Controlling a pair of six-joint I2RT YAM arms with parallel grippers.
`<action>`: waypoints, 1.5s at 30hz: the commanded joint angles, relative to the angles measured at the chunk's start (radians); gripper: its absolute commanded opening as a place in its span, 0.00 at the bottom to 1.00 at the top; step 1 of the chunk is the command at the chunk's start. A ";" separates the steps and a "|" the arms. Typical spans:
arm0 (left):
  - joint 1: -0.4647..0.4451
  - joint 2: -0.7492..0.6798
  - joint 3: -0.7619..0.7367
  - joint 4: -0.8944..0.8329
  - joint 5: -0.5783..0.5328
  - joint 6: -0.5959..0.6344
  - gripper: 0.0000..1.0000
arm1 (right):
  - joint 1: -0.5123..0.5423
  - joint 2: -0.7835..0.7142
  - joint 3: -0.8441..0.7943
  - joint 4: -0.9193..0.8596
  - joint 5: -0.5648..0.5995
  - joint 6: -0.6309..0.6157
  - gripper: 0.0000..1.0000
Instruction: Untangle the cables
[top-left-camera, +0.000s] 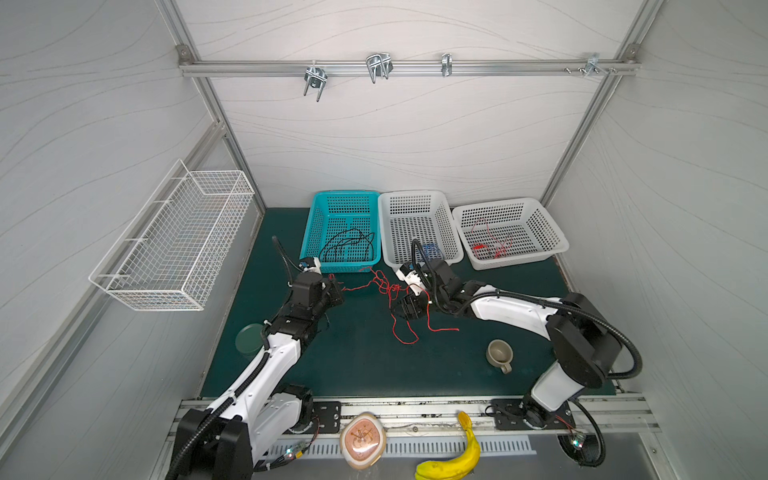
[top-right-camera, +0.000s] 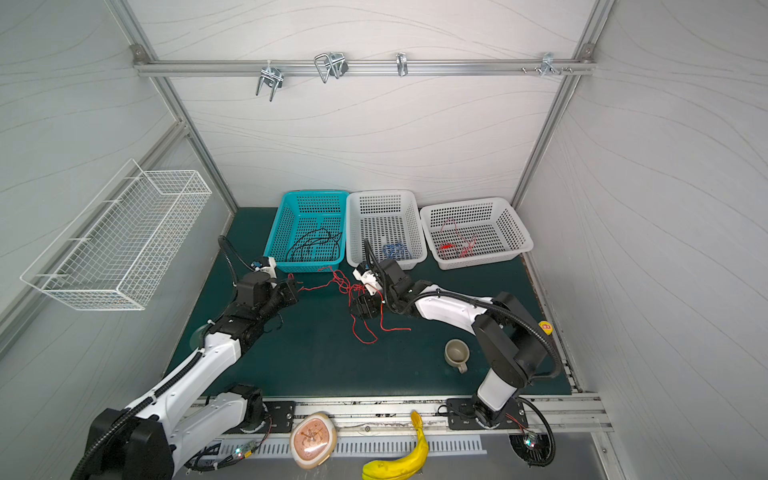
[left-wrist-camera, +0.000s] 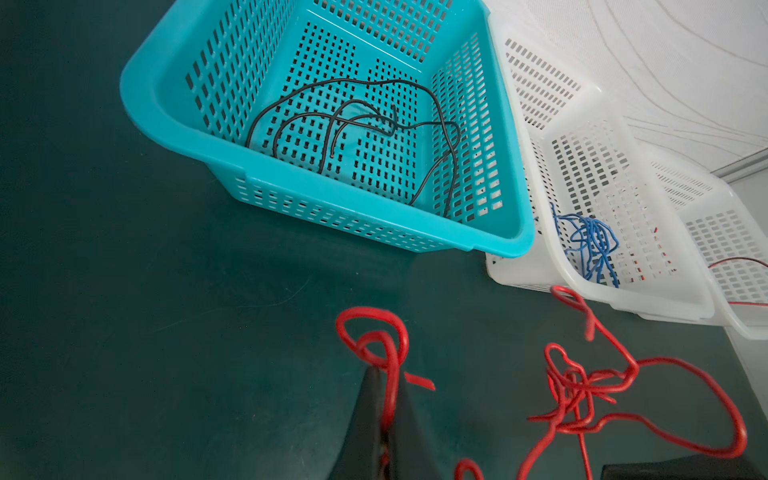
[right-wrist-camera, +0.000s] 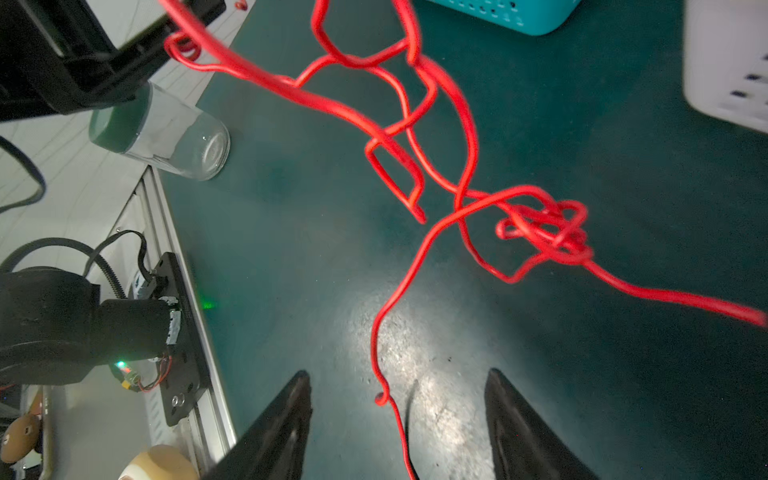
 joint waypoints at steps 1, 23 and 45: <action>-0.007 -0.001 0.025 0.010 -0.027 -0.020 0.00 | 0.042 0.052 0.059 0.047 0.079 0.029 0.64; -0.006 0.025 0.079 -0.145 -0.307 -0.045 0.00 | 0.018 -0.007 -0.003 -0.083 0.235 -0.001 0.00; 0.054 0.021 0.095 -0.239 -0.369 -0.059 0.00 | -0.393 -0.590 -0.214 -0.292 0.345 -0.043 0.00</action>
